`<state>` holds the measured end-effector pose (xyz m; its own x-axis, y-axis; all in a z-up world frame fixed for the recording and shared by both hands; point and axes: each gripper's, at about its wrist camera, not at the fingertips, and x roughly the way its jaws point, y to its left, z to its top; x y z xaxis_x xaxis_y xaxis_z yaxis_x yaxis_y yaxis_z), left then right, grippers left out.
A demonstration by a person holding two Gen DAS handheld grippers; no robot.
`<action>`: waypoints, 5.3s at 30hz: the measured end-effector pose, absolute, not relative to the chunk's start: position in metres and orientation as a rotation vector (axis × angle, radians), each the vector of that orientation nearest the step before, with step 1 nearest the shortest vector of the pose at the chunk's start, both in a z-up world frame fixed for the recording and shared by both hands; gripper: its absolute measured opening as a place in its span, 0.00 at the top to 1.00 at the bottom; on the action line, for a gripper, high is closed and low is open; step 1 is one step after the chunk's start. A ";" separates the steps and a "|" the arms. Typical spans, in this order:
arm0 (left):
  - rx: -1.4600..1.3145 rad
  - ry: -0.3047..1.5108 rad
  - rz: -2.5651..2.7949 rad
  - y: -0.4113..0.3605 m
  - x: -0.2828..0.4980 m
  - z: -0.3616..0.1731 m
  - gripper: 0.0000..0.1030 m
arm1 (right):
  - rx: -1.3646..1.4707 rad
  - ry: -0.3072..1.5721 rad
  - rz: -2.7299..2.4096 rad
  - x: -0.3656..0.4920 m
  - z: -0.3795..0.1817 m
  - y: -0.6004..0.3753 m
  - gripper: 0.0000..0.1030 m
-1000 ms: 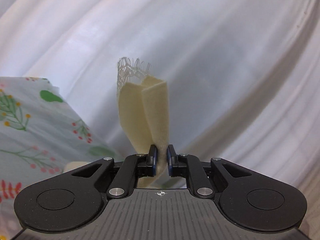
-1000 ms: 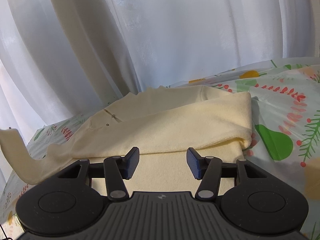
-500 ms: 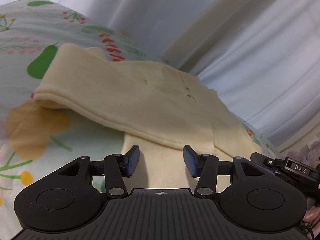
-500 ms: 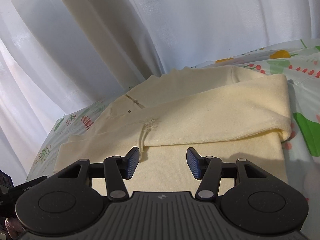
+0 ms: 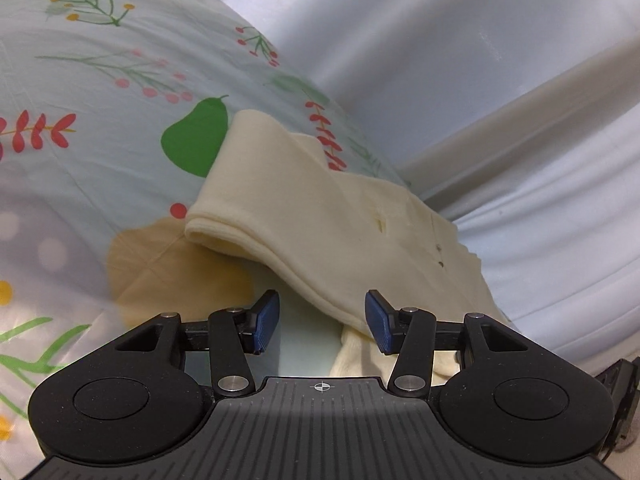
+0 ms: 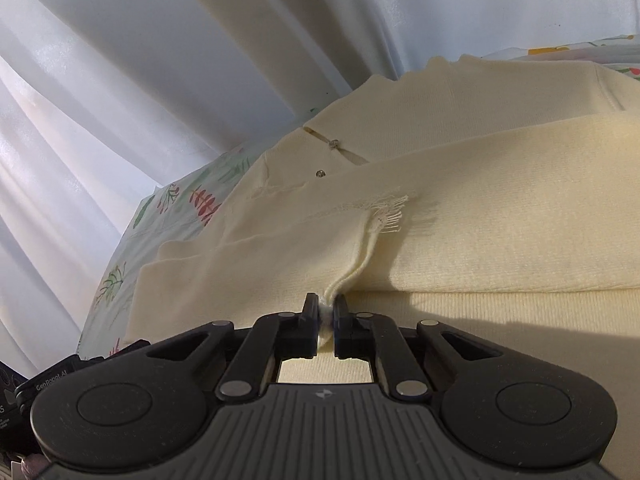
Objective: Fold small clothes
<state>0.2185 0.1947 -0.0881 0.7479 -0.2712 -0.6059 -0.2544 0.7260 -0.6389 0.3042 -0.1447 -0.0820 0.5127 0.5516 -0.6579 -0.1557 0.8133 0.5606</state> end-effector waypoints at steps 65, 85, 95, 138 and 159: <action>-0.539 0.875 -0.297 0.086 0.299 -0.087 0.52 | 0.824 0.752 -0.110 0.277 -0.092 -0.312 0.93; -0.438 0.822 -0.291 0.080 0.309 -0.050 0.33 | 0.501 0.719 -0.006 0.279 -0.044 -0.296 0.79; -0.231 0.869 -0.235 0.067 0.326 -0.066 0.35 | 0.207 0.731 -0.080 0.300 -0.078 -0.284 1.00; -0.468 1.055 -0.163 0.120 0.109 -0.024 0.08 | 0.413 0.984 0.297 0.048 -0.023 -0.306 0.59; -0.566 1.248 -0.245 0.143 0.045 -0.059 0.30 | 0.699 1.179 0.221 -0.012 -0.072 -0.342 0.83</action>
